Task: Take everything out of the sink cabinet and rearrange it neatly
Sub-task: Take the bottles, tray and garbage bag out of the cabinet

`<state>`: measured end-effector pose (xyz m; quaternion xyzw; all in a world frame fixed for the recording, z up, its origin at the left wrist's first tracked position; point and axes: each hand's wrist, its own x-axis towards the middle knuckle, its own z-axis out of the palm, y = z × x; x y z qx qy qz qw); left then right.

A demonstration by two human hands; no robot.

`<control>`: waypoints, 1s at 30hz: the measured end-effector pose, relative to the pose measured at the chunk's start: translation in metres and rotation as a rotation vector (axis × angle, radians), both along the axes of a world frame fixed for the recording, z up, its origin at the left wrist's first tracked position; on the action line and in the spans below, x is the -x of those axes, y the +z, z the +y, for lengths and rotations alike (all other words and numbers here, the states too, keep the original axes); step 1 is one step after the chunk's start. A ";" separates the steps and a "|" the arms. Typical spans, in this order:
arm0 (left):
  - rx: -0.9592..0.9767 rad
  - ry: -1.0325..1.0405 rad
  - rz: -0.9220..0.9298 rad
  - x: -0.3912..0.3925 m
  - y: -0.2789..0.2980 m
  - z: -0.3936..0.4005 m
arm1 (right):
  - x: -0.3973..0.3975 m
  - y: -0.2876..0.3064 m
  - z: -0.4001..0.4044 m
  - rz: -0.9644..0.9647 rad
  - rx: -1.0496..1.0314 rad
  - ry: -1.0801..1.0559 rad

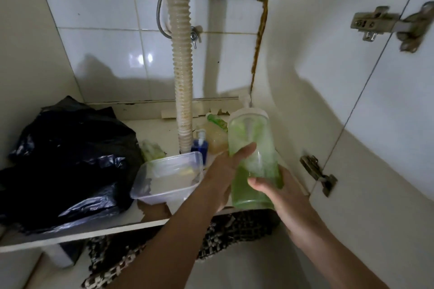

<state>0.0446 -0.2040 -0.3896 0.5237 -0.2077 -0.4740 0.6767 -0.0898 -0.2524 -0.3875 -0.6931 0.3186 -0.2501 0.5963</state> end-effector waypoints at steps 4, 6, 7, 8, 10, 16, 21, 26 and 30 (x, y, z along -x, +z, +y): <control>0.209 -0.097 0.197 0.038 -0.011 0.059 | 0.053 0.014 0.036 0.182 0.024 0.272; 0.256 -0.108 0.255 0.060 -0.021 0.083 | 0.075 0.035 0.042 0.326 -0.029 0.363; 0.236 -0.097 0.235 0.072 -0.027 0.095 | 0.084 0.046 0.044 0.375 -0.050 0.385; 0.192 -0.088 0.187 0.085 -0.031 0.106 | 0.090 0.057 0.047 0.407 -0.049 0.392; 0.095 -0.052 0.076 0.109 -0.045 0.125 | 0.095 0.072 0.052 0.437 -0.048 0.435; -0.219 0.012 -0.210 0.144 -0.116 0.122 | 0.070 -0.015 0.042 0.685 0.193 0.394; -0.424 -0.006 -0.414 0.167 -0.172 0.107 | 0.085 -0.098 0.028 0.668 0.222 0.339; -0.485 0.013 -0.549 0.157 -0.195 0.083 | 0.083 -0.128 0.012 0.559 0.333 0.344; -0.516 -0.050 -0.634 0.142 -0.192 0.068 | 0.078 -0.141 -0.005 0.488 0.272 0.296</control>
